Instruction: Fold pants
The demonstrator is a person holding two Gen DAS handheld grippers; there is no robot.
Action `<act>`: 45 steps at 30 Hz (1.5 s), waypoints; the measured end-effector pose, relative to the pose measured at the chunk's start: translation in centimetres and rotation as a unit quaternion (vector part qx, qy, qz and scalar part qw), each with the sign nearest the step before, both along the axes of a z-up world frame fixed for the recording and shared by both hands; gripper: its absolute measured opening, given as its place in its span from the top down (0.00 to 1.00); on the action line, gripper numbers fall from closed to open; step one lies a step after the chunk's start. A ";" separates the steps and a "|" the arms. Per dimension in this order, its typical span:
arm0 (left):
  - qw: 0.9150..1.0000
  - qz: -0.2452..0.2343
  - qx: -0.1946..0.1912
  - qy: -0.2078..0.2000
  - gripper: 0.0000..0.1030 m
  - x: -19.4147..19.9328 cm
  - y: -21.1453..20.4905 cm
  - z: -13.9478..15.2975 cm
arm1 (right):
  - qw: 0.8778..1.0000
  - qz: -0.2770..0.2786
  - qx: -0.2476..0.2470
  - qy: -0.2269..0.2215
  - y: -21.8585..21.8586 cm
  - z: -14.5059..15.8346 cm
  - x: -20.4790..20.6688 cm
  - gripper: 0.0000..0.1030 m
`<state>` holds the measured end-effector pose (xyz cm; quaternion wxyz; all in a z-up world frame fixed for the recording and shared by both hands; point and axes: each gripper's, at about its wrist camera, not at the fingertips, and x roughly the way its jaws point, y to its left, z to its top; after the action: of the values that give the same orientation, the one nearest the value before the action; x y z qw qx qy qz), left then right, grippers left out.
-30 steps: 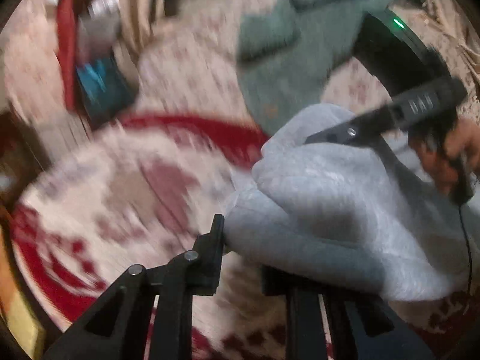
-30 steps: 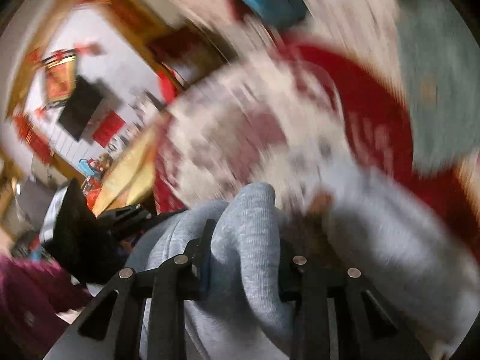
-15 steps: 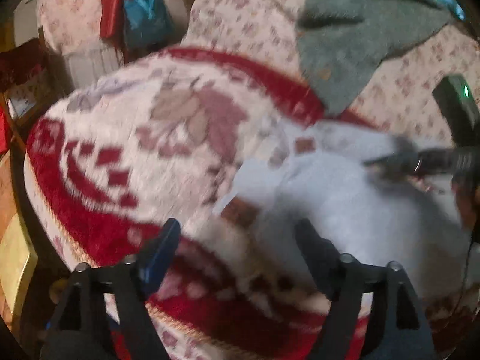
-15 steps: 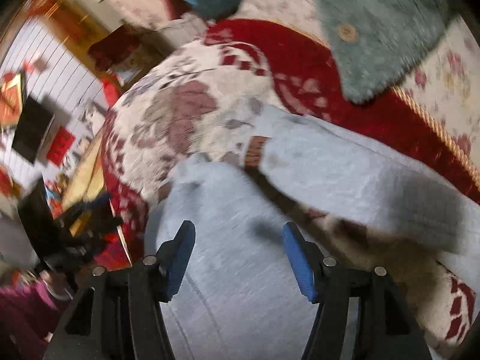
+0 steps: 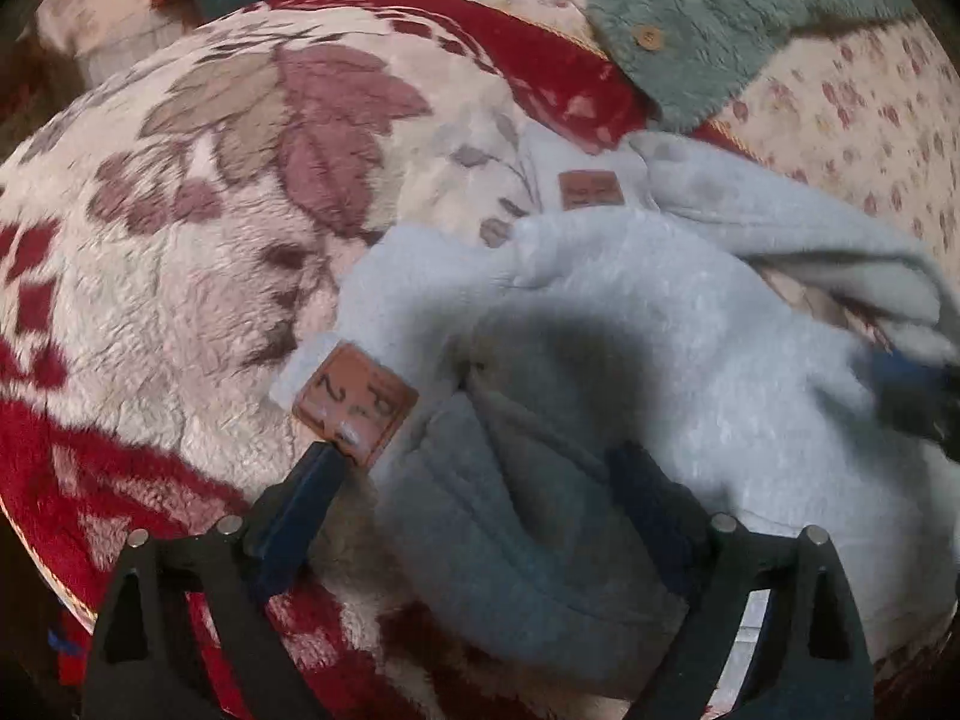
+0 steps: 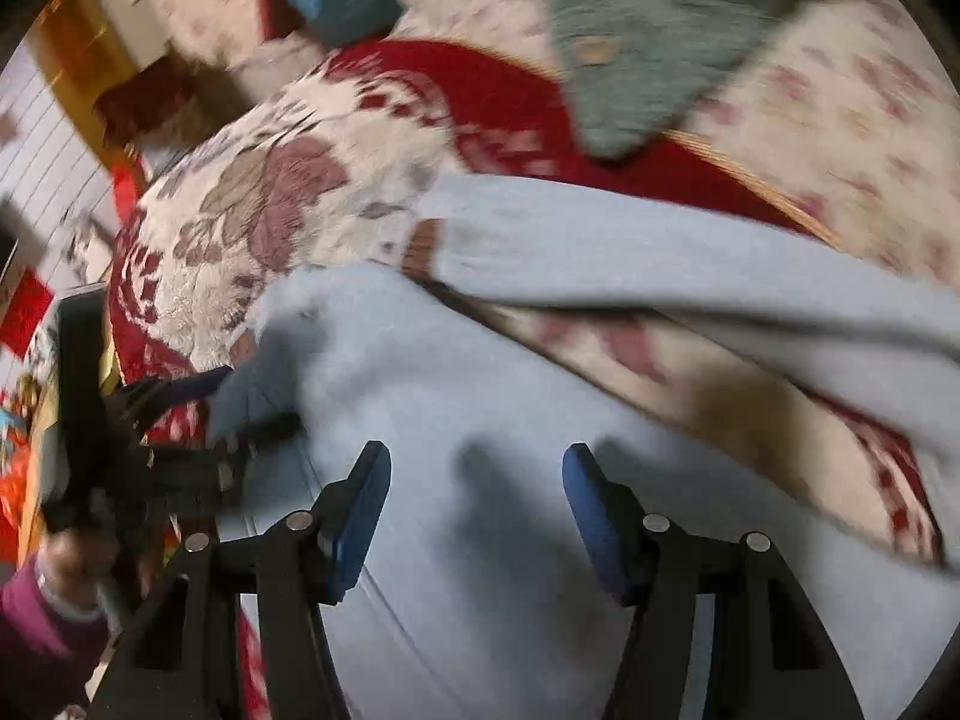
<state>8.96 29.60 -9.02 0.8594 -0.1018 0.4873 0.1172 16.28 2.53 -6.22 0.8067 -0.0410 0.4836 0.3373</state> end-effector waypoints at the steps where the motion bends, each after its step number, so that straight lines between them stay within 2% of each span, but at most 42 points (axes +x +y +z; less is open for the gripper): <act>1: 1.000 0.002 0.002 -0.008 0.10 -0.2 -0.1 0.4 | 1.000 -0.016 0.001 0.000 -1.7 0.1 -0.8 0.37; 3: 0.999 -0.001 0.005 -0.033 0.10 -0.8 -0.7 1.6 | 0.998 -0.058 -0.001 0.007 -5.0 -0.9 -1.8 0.37; 5: 0.999 -0.005 -0.002 -0.043 0.10 -0.9 -1.4 2.3 | 0.996 -0.082 -0.004 0.045 -7.0 -3.2 -2.1 0.37; 6: 0.999 -0.007 -0.006 -0.044 0.10 -0.6 -1.9 2.6 | 0.996 -0.079 0.012 0.030 -7.4 -3.3 -2.4 0.37; 7: 0.999 -0.012 -0.007 -0.042 0.10 -0.3 -2.4 2.7 | 0.996 -0.080 0.012 0.025 -7.3 -2.9 -2.6 0.37; 9: 0.999 -0.020 -0.002 -0.041 0.10 0.4 -3.4 3.2 | 0.995 -0.088 0.019 0.048 -7.5 -1.9 -2.4 0.37; 11: 0.998 -0.030 -0.003 -0.050 0.10 0.8 -4.5 3.9 | 0.991 -0.091 0.082 0.050 -8.5 0.0 -2.5 0.37; 12: 0.998 -0.035 -0.006 -0.058 0.10 1.2 -5.1 4.4 | 0.990 -0.100 0.094 0.037 -9.2 0.9 -2.6 0.37; 17: 0.996 -0.052 -0.014 -0.064 0.10 3.0 -7.4 5.5 | 0.984 -0.156 0.089 -0.010 -14.8 3.3 -2.5 0.37; 21: 0.996 -0.065 -0.036 -0.050 0.10 5.1 -9.0 5.5 | 0.974 -0.212 0.081 -0.009 -20.3 3.3 -2.4 0.36; 26: 0.996 -0.067 -0.031 -0.050 0.10 6.8 -10.7 5.4 | 0.944 -0.299 0.137 0.011 -28.8 3.3 -1.0 0.30; 29: 0.996 -0.065 -0.048 -0.041 0.10 8.0 -11.1 5.2 | 0.912 -0.355 0.205 0.033 -33.6 3.3 0.7 0.22; 32: 0.996 -0.046 -0.073 -0.039 0.10 9.3 -11.1 5.1 | 0.861 -0.412 0.293 0.055 -38.0 2.5 2.4 0.16; 33: 0.994 -0.035 -0.093 -0.035 0.10 9.8 -10.9 5.0 | 0.845 -0.427 0.316 0.064 -39.1 2.0 3.0 0.15; 36: 0.991 -0.011 -0.130 -0.032 0.10 10.8 -10.5 4.8 | 0.814 -0.457 0.351 0.080 -40.6 1.0 4.3 0.14; 39: 0.988 0.005 -0.152 -0.032 0.10 11.9 -10.2 4.7 | 0.798 -0.471 0.362 0.098 -40.9 0.2 5.7 0.14; 45: 0.982 0.037 -0.185 -0.029 0.10 13.8 -9.4 4.5 | 0.788 -0.475 0.376 0.107 -41.0 -0.6 7.2 0.14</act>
<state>22.77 20.22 -4.48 0.8344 -0.2803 0.4716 0.0532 23.47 -38.49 -6.78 0.7600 0.5371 0.3595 0.0687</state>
